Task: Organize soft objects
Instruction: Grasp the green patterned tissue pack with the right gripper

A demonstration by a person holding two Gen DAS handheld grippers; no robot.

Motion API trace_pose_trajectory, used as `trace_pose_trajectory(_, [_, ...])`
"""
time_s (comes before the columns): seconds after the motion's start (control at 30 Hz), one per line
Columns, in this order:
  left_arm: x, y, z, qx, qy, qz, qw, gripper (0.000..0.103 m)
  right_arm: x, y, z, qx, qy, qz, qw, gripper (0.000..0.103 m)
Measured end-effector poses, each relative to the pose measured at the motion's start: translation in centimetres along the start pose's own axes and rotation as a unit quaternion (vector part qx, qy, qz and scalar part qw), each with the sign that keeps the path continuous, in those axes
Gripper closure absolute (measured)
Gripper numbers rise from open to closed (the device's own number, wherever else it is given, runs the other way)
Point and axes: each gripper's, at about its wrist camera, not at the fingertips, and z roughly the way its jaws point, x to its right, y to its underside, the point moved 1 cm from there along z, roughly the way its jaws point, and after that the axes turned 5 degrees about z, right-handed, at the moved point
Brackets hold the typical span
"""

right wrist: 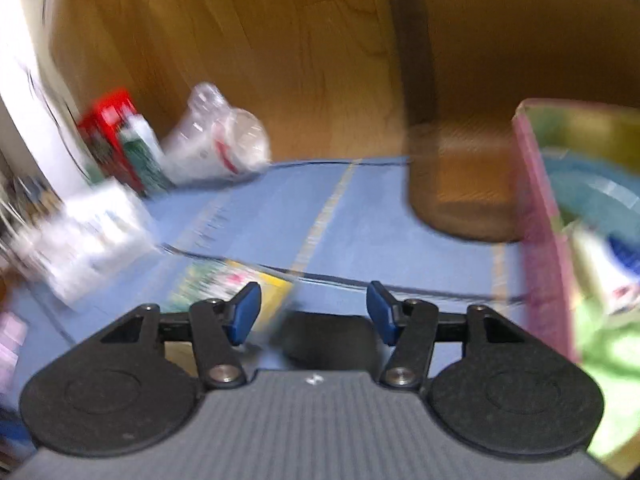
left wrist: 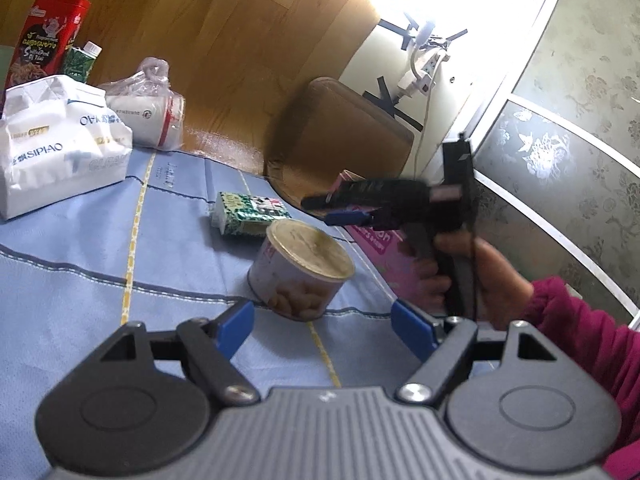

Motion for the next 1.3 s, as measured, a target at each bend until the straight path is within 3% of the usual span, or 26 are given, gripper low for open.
trace_pose_trajectory(0.1, [-1.0,-0.1,0.0,0.006,-0.012,-0.02,0.9997,0.025,-2.0,-0.7,0.7,-0.018,-0.019,0.001,1.0,0.042])
trace_pose_trajectory(0.2, [-2.1,0.1,-0.5,0.007,-0.028,-0.04,0.9988,0.025,-3.7,-1.1,3.6,-0.077,-0.009,-0.004,0.997,0.046])
trace_pose_trajectory(0.27, [-2.8,0.1,-1.3,0.015,-0.042,-0.045,0.998,0.025,-5.2,-1.3,5.4,-0.107,0.0,-0.015,0.994,0.07])
trace_pose_trajectory(0.3, [-3.2,0.0,-1.9,0.021,-0.049,-0.047,0.9975,0.025,-6.0,-1.5,6.0,-0.114,0.0,-0.026,0.993,0.071])
trace_pose_trajectory(0.47, [-5.8,-0.1,-4.8,0.049,-0.093,-0.076,0.9915,0.025,-12.2,0.2,9.2,-0.166,-0.013,-0.114,0.979,0.071])
trace_pose_trajectory(0.63, [-8.5,0.2,-7.8,0.07,-0.128,-0.117,0.9824,0.025,-17.4,6.0,7.5,-0.214,-0.1,-0.192,0.953,0.069])
trace_pose_trajectory(0.7, [-9.6,0.3,-8.5,0.071,-0.133,-0.132,0.9797,0.025,-18.6,7.7,5.8,-0.203,-0.121,-0.219,0.947,0.069])
trace_pose_trajectory(0.73, [-10.0,0.5,-8.8,0.069,-0.133,-0.14,0.9787,0.026,-18.9,8.6,4.6,-0.185,-0.133,-0.236,0.945,0.064])
trace_pose_trajectory(0.77, [-10.4,0.5,-8.8,0.068,-0.131,-0.147,0.9781,0.026,-19.1,9.6,3.5,-0.163,-0.141,-0.258,0.942,0.046])
trace_pose_trajectory(0.83, [-10.7,0.8,-8.7,0.061,-0.124,-0.156,0.978,0.028,-19.7,11.5,1.9,-0.119,-0.132,-0.304,0.936,0.025])
trace_pose_trajectory(0.9, [-10.6,0.9,-8.6,0.052,-0.116,-0.156,0.9795,0.028,-19.3,12.9,0.9,-0.096,-0.13,-0.328,0.931,0.025])
trace_pose_trajectory(1.03, [-9.5,1.4,-8.5,0.028,-0.107,-0.142,0.9837,0.03,-18.8,14.8,1.3,-0.096,-0.151,-0.309,0.934,0.025])
trace_pose_trajectory(1.1, [-9.1,1.8,-7.9,0.01,-0.102,-0.136,0.9853,0.033,-19.4,15.9,2.0,-0.091,-0.141,-0.312,0.935,0.025])
trace_pose_trajectory(1.17, [-8.7,2.4,-6.6,-0.017,-0.095,-0.139,0.9856,0.046,-19.2,16.4,2.7,-0.087,-0.139,-0.304,0.938,0.026])
trace_pose_trajectory(1.3, [-6.7,2.8,-4.9,-0.033,-0.099,-0.121,0.9872,0.047,-18.0,17.0,0.9,-0.051,-0.128,-0.279,0.95,0.031])
